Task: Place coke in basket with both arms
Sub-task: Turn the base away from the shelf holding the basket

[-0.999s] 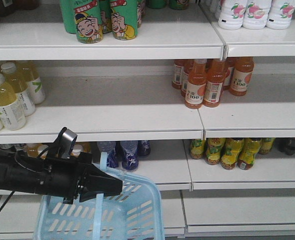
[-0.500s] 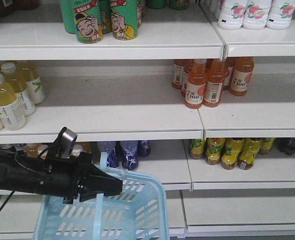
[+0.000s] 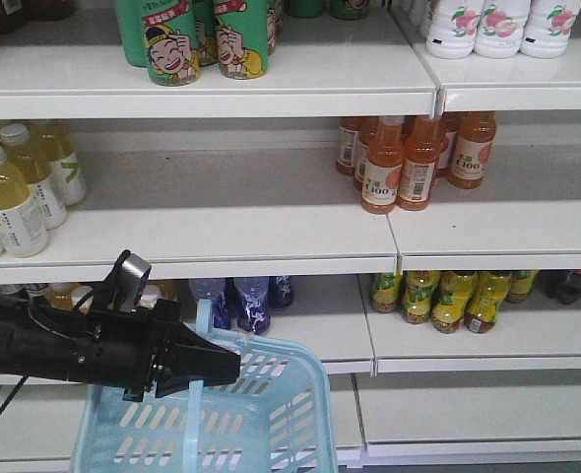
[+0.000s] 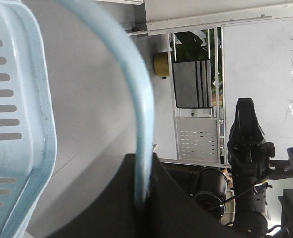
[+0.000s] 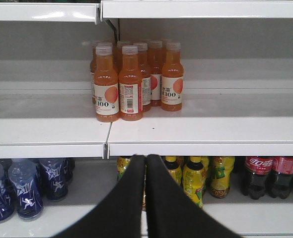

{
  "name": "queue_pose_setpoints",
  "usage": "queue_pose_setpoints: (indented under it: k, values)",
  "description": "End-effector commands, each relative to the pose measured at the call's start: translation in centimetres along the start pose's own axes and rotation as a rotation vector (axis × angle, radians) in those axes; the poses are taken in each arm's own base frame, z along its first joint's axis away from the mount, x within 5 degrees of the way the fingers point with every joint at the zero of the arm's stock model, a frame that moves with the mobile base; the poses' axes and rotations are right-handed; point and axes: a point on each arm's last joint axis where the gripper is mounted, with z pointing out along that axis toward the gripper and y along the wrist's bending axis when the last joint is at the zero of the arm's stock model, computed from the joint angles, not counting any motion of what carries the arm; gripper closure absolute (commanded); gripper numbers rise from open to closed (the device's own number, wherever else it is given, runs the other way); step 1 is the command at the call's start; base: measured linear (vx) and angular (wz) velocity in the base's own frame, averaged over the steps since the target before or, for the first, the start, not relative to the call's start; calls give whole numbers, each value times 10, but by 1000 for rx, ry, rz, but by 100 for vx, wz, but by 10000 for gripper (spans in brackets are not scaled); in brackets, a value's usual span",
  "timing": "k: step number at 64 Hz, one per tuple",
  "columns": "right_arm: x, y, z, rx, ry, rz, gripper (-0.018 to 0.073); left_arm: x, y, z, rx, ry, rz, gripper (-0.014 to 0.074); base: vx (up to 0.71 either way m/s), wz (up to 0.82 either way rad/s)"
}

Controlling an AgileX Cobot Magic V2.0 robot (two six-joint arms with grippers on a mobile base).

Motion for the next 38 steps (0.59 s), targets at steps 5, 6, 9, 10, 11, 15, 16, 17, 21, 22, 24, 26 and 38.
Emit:
queue_pose_setpoints:
  k: [5,6,9,10,11,15,16,17,21,22,24,26,38]
  values:
    - [-4,0,-1,-1,-84,-14,568,1,-26,-5,123,-7,44,604,-2,-8]
    - [-4,0,-1,-1,-84,-14,568,1,-26,-5,123,-7,44,604,-2,-9]
    - [-4,0,-1,-1,-84,-14,568,1,-26,-5,123,-7,44,604,-3,-12]
    - [-4,0,-1,-1,-84,-14,568,1,-25,-5,122,-7,44,604,-4,-15]
    - [-4,0,-1,-1,-84,-14,568,1,-25,-5,122,-8,44,604,-4,-15]
    - [-4,0,-1,-1,-84,-14,568,1,-25,-5,122,-8,44,604,-5,-18]
    - [-4,0,-1,-1,-84,-14,568,1,-25,-5,122,-8,44,604,-5,-20]
    - [-4,0,-1,-1,-84,-14,568,1,-25,-5,122,-8,44,604,-5,-22]
    - [-4,0,-1,-1,-84,-14,568,1,-25,-5,122,-8,44,604,-6,-25]
    - [-4,0,-1,-1,-84,-14,568,1,-25,-5,122,-8,44,604,-6,-27]
    - [-4,0,-1,-1,-84,-14,568,1,-25,-5,122,-8,44,604,-6,-28]
    - [-4,0,-1,-1,-84,-14,568,1,-25,-5,122,-8,44,604,-6,-31]
    - [-4,0,-1,-1,-84,-14,568,1,-25,-5,122,-8,44,604,-6,-37]
